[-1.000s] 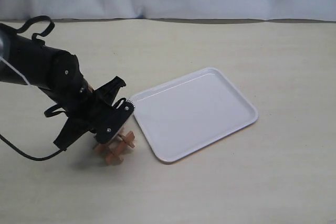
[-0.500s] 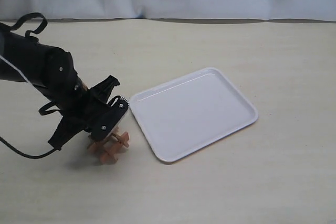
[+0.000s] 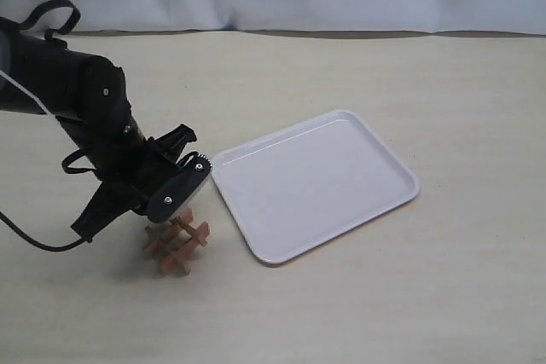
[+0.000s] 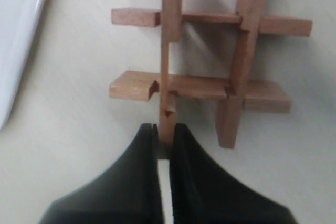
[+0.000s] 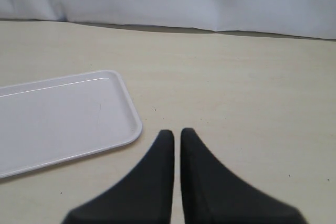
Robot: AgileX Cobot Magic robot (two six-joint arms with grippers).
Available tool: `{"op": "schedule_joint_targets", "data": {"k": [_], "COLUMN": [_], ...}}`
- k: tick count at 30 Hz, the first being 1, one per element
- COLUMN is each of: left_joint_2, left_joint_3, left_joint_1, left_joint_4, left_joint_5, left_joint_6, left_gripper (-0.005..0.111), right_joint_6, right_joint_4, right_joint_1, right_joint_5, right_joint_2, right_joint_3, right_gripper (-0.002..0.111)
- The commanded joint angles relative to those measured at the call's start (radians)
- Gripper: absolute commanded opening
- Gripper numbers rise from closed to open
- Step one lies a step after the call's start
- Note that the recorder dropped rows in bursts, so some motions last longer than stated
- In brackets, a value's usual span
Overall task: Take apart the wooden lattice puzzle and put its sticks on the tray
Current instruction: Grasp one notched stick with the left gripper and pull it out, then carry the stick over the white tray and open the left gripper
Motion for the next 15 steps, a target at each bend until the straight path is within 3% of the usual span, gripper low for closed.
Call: {"op": "schedule_joint_targets", "data": {"k": [1,11,15], "left_joint_2": [-0.003,-0.048,-0.042], "left_joint_3": [-0.019,-0.112,-0.115], "left_joint_1": [0.001,0.001,-0.023], "left_joint_4": [-0.006,-0.076,-0.174], "left_joint_5": [0.007,-0.023,-0.11], "left_joint_6": [-0.011,-0.243,-0.233], "left_gripper": [0.0,0.0,0.0], "right_joint_6": [0.001,0.001,0.001], "right_joint_4": [-0.001,-0.001,-0.001], "right_joint_1": [-0.004,-0.004,-0.004], "right_joint_5": [-0.004,-0.004,-0.004], "right_joint_2": [-0.005,-0.005,-0.005], "right_joint_3": [0.001,0.001,0.001], "right_gripper": [0.004,0.004,0.004]}}
